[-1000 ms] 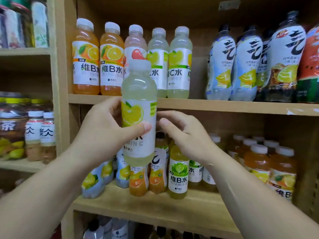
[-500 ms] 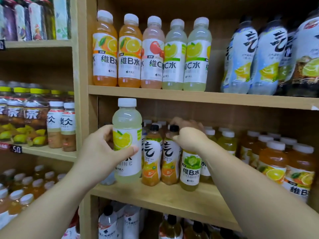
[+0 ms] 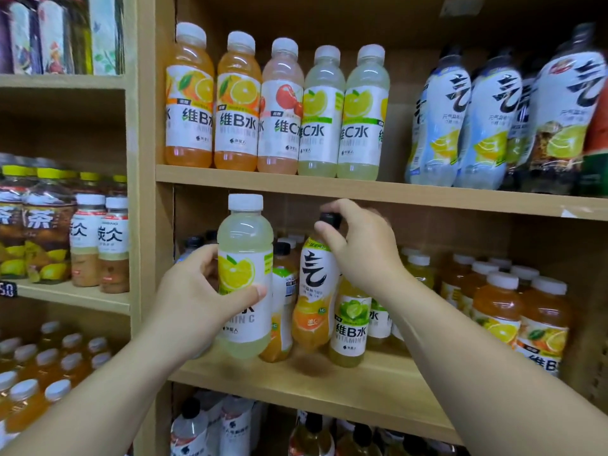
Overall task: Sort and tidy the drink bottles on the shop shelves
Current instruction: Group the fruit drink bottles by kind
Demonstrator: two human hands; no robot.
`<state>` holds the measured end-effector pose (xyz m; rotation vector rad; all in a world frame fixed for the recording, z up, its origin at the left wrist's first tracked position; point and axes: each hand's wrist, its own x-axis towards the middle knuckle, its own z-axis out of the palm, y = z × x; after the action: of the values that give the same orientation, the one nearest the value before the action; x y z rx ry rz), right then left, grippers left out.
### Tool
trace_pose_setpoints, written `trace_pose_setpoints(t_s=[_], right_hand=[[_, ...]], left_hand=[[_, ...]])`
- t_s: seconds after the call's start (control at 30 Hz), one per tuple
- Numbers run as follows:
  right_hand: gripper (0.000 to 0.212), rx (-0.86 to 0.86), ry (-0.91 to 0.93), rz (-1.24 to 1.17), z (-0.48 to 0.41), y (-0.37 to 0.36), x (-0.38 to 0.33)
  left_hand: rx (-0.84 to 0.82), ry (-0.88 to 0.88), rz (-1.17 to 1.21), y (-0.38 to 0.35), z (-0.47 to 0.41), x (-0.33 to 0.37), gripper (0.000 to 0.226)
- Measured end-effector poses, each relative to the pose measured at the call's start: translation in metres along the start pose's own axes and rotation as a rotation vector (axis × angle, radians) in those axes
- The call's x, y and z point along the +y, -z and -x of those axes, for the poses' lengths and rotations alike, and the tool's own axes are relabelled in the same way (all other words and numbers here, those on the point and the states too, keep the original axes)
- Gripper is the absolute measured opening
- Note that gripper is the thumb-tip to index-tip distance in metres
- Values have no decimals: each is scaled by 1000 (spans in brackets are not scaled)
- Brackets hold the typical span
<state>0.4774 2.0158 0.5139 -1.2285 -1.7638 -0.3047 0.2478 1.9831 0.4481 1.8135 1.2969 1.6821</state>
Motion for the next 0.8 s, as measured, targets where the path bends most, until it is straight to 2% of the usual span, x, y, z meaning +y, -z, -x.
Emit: trace_pose_setpoints(t_s=[0.27, 0.37, 0.57, 0.7, 0.8], right_hand=[[19, -13, 106, -142, 8, 67, -29], [20, 106, 128, -170, -5, 98, -30], [25, 401, 161, -24, -67, 172, -33], [25, 455, 154, 111, -115, 201, -32], [25, 463, 138, 116, -139, 204, -30]], left_hand=[[10, -116, 101, -1, 2, 45, 39], [-21, -161, 141, -4, 0, 63, 38], [-74, -246, 169, -17, -11, 91, 42], [-81, -268, 184, -29, -17, 102, 34], [-91, -264, 175, -37, -19, 104, 34]])
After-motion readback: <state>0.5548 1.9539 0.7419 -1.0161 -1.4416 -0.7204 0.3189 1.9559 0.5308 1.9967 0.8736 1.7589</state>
